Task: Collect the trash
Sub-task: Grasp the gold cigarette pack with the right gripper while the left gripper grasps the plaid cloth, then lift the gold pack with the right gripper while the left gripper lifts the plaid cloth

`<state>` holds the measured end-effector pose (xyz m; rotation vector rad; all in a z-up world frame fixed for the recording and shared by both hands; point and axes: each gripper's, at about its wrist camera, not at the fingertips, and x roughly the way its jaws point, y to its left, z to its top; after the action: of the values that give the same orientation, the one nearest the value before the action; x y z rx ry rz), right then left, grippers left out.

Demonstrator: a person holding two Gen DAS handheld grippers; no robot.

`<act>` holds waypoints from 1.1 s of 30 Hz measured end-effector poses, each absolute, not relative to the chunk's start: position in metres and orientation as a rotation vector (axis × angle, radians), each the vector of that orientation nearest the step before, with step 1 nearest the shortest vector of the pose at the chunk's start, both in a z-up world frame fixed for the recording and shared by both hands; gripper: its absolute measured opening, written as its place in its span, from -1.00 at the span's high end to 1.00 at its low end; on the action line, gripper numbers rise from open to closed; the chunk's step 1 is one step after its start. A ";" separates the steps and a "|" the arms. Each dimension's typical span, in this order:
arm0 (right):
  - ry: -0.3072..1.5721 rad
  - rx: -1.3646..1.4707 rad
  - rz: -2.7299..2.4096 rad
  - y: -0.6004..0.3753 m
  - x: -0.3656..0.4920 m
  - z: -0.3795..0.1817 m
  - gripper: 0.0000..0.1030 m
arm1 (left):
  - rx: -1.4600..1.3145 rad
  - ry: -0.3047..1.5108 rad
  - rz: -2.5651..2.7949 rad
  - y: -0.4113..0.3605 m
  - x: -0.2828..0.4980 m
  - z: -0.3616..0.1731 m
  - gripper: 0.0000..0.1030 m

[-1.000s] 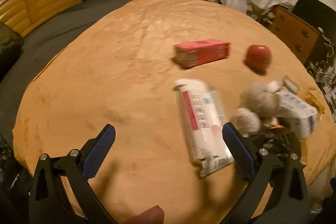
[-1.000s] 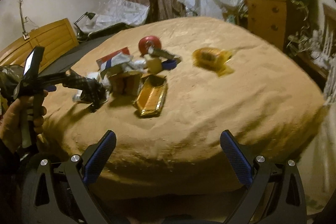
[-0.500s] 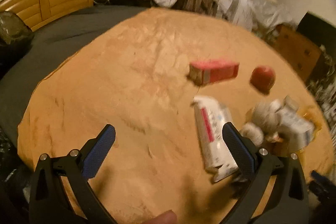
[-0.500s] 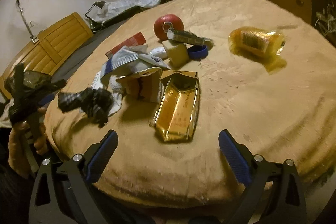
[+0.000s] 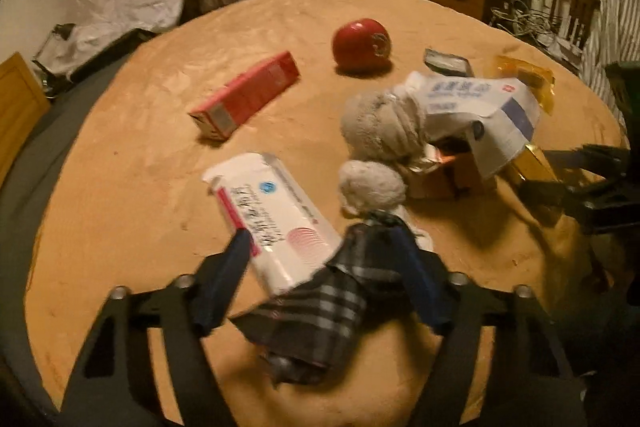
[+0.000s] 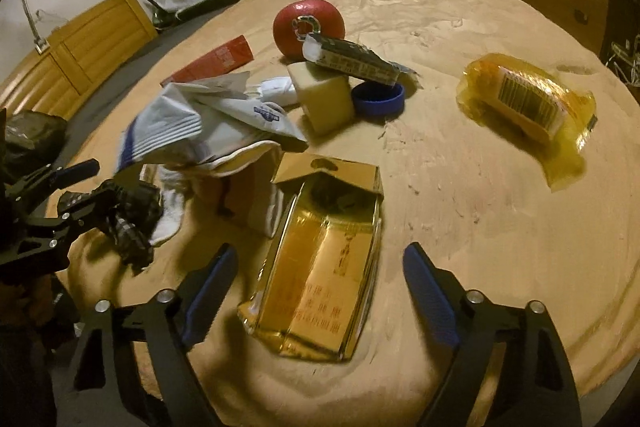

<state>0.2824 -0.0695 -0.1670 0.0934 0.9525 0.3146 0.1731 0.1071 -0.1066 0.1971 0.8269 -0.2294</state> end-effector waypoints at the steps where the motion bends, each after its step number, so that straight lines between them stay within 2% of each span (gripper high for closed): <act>1: 0.951 0.081 0.306 -0.067 0.285 -0.167 -0.40 | 0.189 0.830 -0.248 0.106 0.172 -0.107 -0.22; 2: 0.948 0.070 0.299 -0.067 0.286 -0.168 -0.29 | 0.188 0.826 -0.257 0.101 0.168 -0.113 -0.12; 3: 0.946 0.055 0.287 -0.066 0.286 -0.169 -0.15 | 0.196 0.826 -0.264 0.098 0.167 -0.113 -0.09; 5: 0.941 0.044 0.279 -0.065 0.284 -0.170 -0.03 | 0.204 0.824 -0.270 0.093 0.162 -0.117 -0.09; 9: 0.922 0.058 0.278 -0.069 0.281 -0.169 0.03 | 0.219 0.844 -0.296 0.084 0.154 -0.129 -0.05; 10: 0.911 0.066 0.277 -0.070 0.280 -0.167 0.04 | 0.208 0.845 -0.300 0.084 0.152 -0.130 0.05; 11: 0.901 0.070 0.274 -0.073 0.275 -0.166 0.05 | 0.183 0.849 -0.314 0.086 0.150 -0.130 0.29; 15: 0.842 0.087 0.262 -0.080 0.261 -0.154 0.06 | 0.147 0.815 -0.284 0.086 0.142 -0.128 0.47; 23: 0.688 0.085 0.245 -0.087 0.207 -0.111 0.06 | 0.088 0.625 -0.164 0.082 0.103 -0.074 0.47; 33: 0.402 0.033 0.227 -0.084 0.126 -0.029 0.04 | 0.011 0.341 -0.009 0.044 0.045 0.000 0.47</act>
<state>0.1261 -0.0836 -0.0288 0.0331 0.4017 0.2273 0.0445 0.0440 0.0004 0.0111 0.3405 -0.0089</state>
